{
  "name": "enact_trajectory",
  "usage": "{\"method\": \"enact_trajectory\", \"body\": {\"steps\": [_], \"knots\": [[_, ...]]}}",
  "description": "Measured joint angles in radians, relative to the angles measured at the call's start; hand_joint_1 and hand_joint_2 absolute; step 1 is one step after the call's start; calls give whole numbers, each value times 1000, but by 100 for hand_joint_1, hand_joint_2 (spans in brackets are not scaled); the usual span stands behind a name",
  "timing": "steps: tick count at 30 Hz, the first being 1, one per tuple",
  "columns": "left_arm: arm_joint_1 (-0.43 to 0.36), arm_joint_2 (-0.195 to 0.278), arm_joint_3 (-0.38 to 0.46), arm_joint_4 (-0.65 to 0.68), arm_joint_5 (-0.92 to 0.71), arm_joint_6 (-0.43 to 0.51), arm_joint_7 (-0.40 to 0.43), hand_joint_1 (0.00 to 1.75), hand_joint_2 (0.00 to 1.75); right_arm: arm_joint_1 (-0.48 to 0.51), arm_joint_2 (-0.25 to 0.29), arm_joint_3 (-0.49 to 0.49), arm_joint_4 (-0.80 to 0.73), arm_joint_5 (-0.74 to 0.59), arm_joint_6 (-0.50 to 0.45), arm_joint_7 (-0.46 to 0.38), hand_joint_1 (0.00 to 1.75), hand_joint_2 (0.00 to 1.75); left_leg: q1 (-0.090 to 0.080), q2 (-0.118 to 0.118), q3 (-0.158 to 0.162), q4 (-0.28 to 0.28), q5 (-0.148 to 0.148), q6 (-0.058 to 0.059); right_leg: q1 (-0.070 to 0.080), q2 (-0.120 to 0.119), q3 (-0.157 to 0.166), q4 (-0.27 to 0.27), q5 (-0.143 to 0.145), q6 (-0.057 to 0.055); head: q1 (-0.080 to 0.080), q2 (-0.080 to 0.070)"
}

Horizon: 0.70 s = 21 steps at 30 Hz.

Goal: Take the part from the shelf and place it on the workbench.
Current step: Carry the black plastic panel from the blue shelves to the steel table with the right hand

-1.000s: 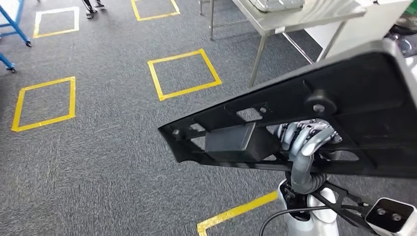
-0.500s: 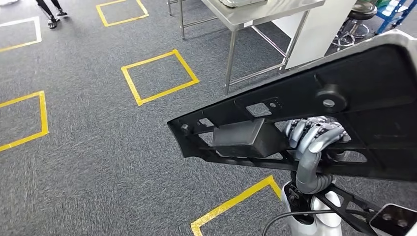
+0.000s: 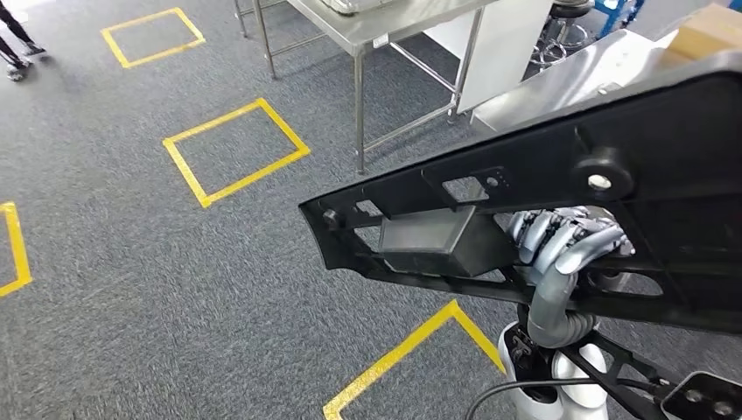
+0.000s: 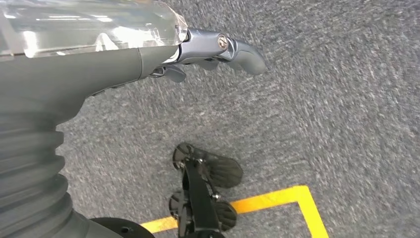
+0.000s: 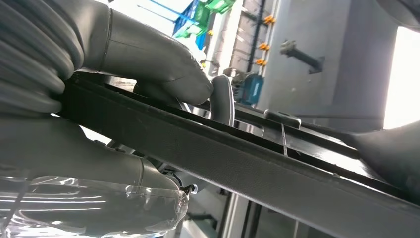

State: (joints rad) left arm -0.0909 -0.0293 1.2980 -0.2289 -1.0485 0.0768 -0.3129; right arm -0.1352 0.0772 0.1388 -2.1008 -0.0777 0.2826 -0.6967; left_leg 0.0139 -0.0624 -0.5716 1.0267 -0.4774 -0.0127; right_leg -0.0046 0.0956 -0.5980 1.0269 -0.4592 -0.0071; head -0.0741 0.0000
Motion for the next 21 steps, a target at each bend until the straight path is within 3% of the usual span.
{"method": "enact_trajectory", "body": {"steps": [2,4,6,7,8,9,10,11,13,15,17,18,19,21], "knots": [[-2,0,0,0,2,0,1,0,175,0,0,3,0,6,-12,0,175,175,-1,14,3,-8,5,11,-3,12,-4,-2,3,12,0,0],[-5,0,0,0,3,-1,1,0,175,-2,-1,7,0,9,-34,0,175,175,3,33,7,-20,12,24,-1,-16,-17,26,-17,21,0,0],[-4,0,0,0,3,-3,2,0,175,-4,-1,13,1,7,-57,0,175,175,2,54,9,-25,15,32,0,-64,-67,129,-74,27,0,0],[-2,0,0,0,4,-4,2,0,175,-3,-2,15,2,6,-67,0,175,175,1,64,9,-25,14,34,-2,-77,-101,196,-105,30,0,0],[-1,0,0,0,4,-5,2,0,175,-2,-4,18,4,5,-75,0,175,175,0,75,8,-25,13,34,-4,-83,-127,250,-122,32,0,0],[0,0,1,0,4,-6,1,0,175,0,-6,20,7,4,-83,0,175,175,0,86,9,-25,12,34,-6,-87,-140,274,-122,34,0,0],[-1,0,1,0,3,-7,1,0,175,1,-8,22,10,4,-89,0,175,175,0,96,10,-24,10,33,-8,-90,-131,257,-102,35,0,0],[-2,-1,0,0,3,-7,0,0,175,2,-9,24,12,3,-95,0,175,175,0,106,12,-24,8,31,-8,-99,-102,202,-69,34,0,0],[-2,-2,0,0,2,-8,0,0,175,1,-10,31,16,1,-102,0,175,175,-4,121,18,-22,2,23,-3,-141,-28,62,-13,28,0,0],[-2,-2,0,0,3,-8,0,0,175,1,-10,40,20,-3,-103,0,175,175,-10,136,23,-21,-4,13,4,-166,3,-4,0,18,0,0],[-4,-2,1,0,4,-7,0,0,175,3,-11,45,24,-4,-102,0,175,175,-11,152,27,-22,-9,2,6,-148,2,-9,1,8,0,0],[-5,-2,1,0,4,-7,0,0,175,3,-11,47,26,-5,-102,0,175,175,-9,148,28,-18,-15,-4,5,-138,3,-12,3,2,0,0],[-6,-3,0,0,4,-7,0,0,175,3,-12,49,27,-5,-102,0,175,175,-7,133,23,0,-30,-10,2,-128,5,-16,5,-5,0,0],[-6,-4,0,0,4,-7,0,0,175,2,-12,54,29,-7,-102,0,175,175,-3,92,-18,96,-85,-17,0,-110,7,-20,8,-14,0,0]]}}
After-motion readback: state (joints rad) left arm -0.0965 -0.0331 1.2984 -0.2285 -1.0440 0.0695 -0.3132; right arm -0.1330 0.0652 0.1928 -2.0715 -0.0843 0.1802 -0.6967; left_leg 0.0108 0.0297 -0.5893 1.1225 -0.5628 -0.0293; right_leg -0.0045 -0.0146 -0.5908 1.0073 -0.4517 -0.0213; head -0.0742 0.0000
